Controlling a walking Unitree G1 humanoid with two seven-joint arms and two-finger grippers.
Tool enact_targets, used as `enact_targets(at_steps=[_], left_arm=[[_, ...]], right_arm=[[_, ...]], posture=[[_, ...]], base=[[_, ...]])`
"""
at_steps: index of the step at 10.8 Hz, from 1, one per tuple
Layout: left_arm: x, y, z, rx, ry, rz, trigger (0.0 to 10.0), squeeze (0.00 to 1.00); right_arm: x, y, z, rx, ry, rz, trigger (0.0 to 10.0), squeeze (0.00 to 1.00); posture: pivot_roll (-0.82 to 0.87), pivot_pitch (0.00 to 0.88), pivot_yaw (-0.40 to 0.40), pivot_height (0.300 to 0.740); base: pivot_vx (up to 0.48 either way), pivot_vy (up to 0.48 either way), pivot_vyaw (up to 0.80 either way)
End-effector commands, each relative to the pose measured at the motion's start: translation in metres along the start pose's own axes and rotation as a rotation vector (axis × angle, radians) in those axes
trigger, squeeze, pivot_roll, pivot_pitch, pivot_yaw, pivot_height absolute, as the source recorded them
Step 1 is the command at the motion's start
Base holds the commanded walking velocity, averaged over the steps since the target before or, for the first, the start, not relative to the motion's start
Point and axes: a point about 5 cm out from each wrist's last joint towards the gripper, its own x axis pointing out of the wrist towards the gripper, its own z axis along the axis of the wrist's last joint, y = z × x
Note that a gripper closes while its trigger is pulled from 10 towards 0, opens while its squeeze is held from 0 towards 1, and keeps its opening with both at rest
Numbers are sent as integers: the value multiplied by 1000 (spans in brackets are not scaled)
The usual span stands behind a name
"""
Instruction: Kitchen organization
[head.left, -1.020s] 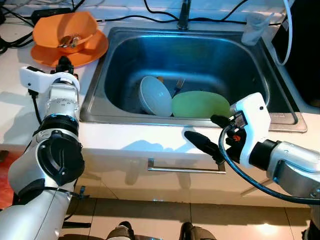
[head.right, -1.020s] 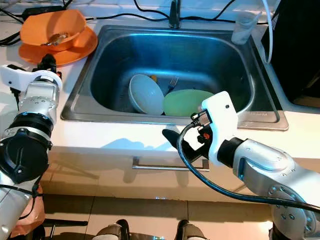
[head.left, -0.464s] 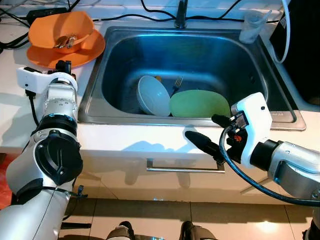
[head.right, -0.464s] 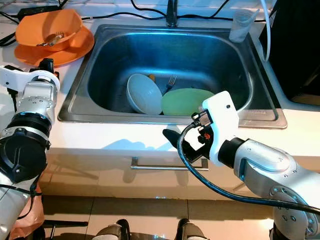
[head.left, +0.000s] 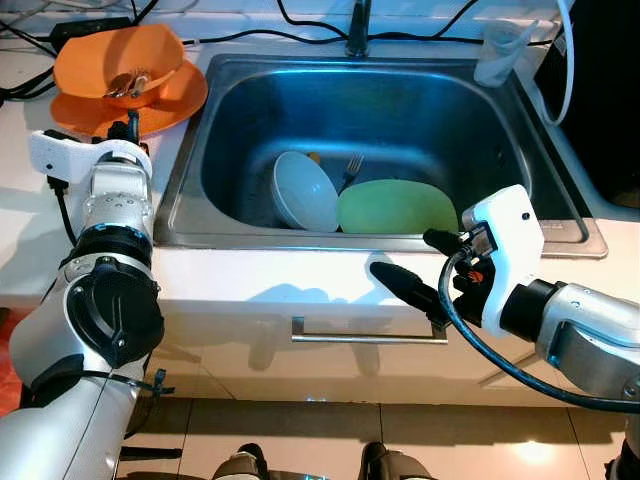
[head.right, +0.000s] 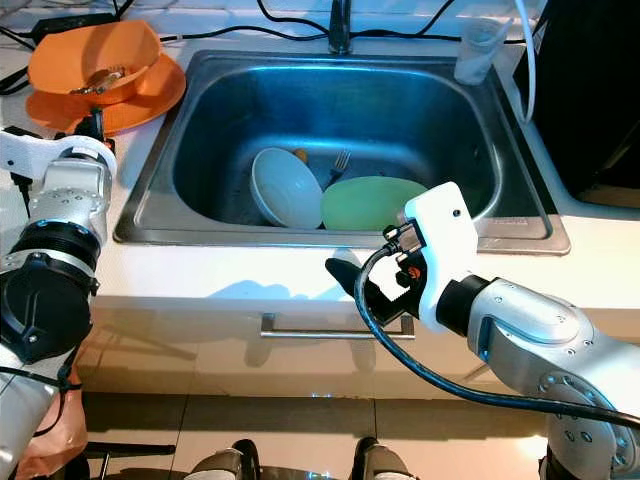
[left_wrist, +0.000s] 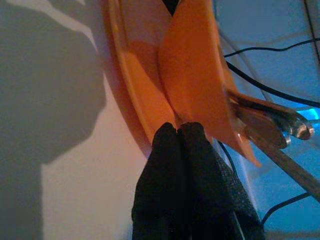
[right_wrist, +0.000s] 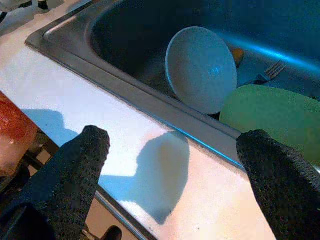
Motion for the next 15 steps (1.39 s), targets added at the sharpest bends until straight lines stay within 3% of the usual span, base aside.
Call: enact_targets(at_steps=[1, 4, 7, 15], left_arm=[[-7, 39, -21, -31, 89, 164, 0, 0], [-8, 38, -27, -43, 119, 154, 0, 0], [-5, 24, -26, -61, 124, 118, 0, 0], [-8, 34, -28, -35, 162, 126, 0, 0]], right_arm=[[-2, 1, 2, -12, -6, 3, 10000, 0], [0, 1, 2, -9, -8, 8, 10000, 0], [2, 1, 2, -6, -8, 12, 10000, 0], [8, 1, 1, -1, -16, 32, 10000, 0]], posture=[[-231, 216, -13, 740], [-220, 217, -14, 740], [-204, 216, -13, 740], [-162, 209, -18, 740]], base=[[0, 0, 0], [0, 0, 0], [0, 0, 0], [0, 0, 0]])
